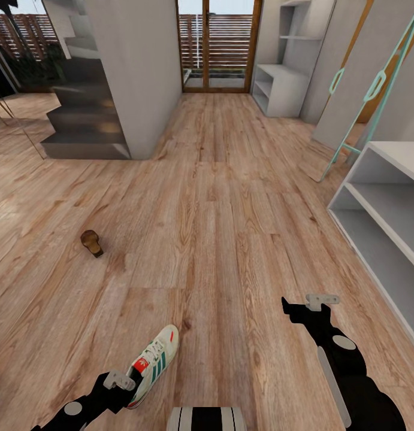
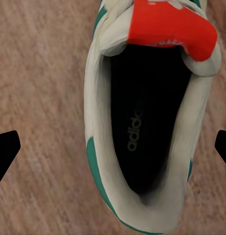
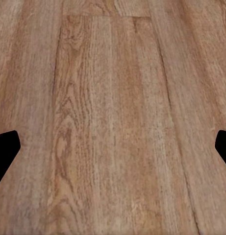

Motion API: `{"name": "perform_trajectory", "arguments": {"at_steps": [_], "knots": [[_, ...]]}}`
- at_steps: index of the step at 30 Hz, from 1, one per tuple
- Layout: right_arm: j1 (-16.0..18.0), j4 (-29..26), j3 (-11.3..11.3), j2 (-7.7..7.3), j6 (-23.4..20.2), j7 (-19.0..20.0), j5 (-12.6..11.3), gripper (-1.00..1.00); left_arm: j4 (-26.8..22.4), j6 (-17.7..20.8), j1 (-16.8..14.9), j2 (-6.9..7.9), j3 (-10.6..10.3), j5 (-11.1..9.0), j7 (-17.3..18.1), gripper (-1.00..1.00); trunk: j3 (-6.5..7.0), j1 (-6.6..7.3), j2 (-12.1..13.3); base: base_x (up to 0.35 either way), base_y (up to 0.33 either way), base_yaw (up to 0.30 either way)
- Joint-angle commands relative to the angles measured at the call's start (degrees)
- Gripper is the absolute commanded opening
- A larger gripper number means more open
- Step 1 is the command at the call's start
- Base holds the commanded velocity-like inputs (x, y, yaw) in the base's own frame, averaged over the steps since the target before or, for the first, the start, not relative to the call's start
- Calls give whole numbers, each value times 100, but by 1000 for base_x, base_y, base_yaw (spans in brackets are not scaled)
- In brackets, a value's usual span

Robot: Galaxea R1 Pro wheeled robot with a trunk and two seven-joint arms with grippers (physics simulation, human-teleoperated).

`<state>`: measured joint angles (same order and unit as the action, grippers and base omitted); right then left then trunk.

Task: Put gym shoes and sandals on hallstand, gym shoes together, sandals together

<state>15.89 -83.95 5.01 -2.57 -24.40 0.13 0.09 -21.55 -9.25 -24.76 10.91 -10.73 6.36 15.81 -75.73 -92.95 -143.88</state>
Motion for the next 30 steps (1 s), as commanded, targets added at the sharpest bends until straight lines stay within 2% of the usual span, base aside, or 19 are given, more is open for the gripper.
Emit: {"name": "perform_trajectory", "arguments": {"at_steps": [1, 10, 28, 30], "knots": [[2, -8, 0, 0, -33, 0, 1, 100, 0, -33, -2, 1, 3, 64, 2, 100, -4, 1, -2, 0, 0, -7], [2, -12, 0, 2, -33, -4, -7, 100, -2, -33, -2, -6, -7, 78, 1, 100, -4, 1, -2, 0, 0, -65], [2, -16, 0, 7, -30, -5, -9, 100, 1, -33, -2, -10, -8, 76, 1, 100, -416, -45, -26, 0, 0, -13], [2, -16, 0, 9, -30, -5, -9, 100, 0, -33, -2, -10, -9, 76, 1, 100, -427, -45, -26, 0, 0, -1]]}}
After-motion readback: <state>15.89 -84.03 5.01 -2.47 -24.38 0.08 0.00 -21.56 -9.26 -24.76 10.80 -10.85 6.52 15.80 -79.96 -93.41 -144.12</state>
